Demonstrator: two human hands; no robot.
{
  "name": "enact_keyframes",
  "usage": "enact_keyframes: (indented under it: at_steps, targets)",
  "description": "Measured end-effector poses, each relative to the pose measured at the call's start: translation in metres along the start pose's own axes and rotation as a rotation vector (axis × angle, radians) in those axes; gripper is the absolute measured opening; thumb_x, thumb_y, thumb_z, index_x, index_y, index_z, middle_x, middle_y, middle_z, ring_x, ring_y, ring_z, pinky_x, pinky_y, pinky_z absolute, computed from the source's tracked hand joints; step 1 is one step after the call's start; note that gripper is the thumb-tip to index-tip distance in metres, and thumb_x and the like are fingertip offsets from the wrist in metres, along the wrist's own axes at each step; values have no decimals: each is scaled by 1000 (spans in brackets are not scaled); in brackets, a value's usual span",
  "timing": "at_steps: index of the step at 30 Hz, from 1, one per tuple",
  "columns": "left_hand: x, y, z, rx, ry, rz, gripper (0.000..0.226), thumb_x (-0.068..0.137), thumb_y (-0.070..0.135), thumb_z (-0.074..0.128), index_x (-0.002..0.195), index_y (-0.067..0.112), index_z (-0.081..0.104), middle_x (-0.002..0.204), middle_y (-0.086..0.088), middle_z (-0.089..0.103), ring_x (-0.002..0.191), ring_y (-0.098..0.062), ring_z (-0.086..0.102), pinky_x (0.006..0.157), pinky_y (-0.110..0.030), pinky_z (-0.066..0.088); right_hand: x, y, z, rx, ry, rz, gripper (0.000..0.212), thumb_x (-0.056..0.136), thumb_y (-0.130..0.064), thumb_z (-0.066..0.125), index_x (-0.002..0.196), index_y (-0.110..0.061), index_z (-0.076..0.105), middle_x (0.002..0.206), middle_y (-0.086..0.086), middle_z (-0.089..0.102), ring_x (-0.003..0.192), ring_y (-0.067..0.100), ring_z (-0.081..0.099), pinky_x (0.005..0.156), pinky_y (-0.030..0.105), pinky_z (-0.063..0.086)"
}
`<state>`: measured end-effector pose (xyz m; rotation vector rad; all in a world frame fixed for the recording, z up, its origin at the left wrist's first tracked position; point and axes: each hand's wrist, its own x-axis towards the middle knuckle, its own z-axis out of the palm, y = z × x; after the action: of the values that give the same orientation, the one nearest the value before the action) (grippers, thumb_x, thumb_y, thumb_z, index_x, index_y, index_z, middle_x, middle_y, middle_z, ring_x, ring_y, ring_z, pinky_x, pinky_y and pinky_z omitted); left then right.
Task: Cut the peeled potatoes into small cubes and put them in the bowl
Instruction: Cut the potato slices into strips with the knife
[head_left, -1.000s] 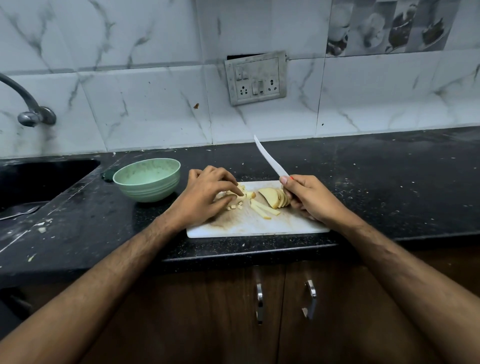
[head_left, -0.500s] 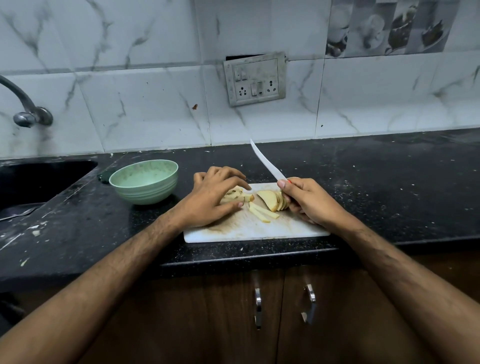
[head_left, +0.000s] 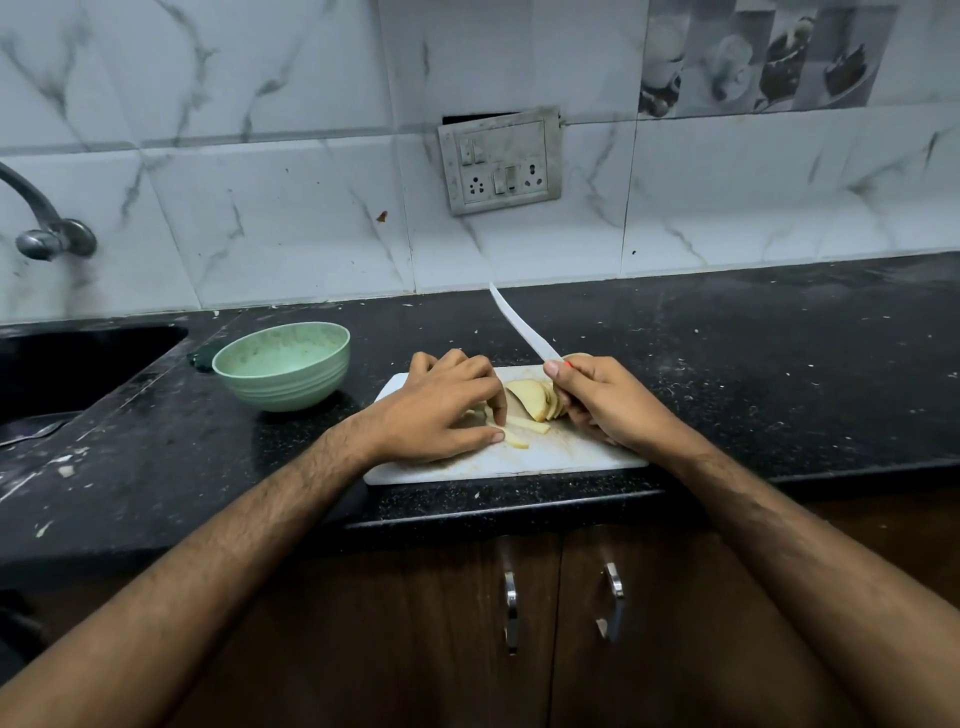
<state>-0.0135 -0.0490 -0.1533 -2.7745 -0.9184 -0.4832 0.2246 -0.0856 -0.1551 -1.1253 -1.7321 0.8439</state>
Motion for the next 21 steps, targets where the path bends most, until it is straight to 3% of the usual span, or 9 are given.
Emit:
enact_keyframes:
  at_steps: [5, 9, 21]
  targets:
    - [-9, 4, -3, -55, -10, -29, 25, 91, 59, 53, 96, 34, 57, 97, 18, 50, 96, -5, 40, 86, -38, 27, 1, 4, 1, -28, 7, -25, 42, 104, -32, 49, 70, -6, 49, 47, 1, 40, 37, 7, 33, 37, 14, 27]
    - [-20, 8, -1, -67, 14, -39, 17, 95, 53, 55, 101, 36, 57, 98, 21, 52, 97, -1, 41, 86, -37, 25, 1, 6, 2, -101, 23, -70, 45, 104, -32, 49, 66, -8, 50, 54, 6, 45, 40, 8, 39, 41, 15, 31]
    - [-26, 11, -4, 12, 64, -189, 25, 92, 56, 61, 90, 32, 58, 94, 16, 54, 99, -4, 47, 85, -37, 22, 4, 8, 3, -255, 9, -27, 45, 102, -42, 49, 66, -14, 52, 49, -5, 51, 41, 6, 43, 46, 18, 32]
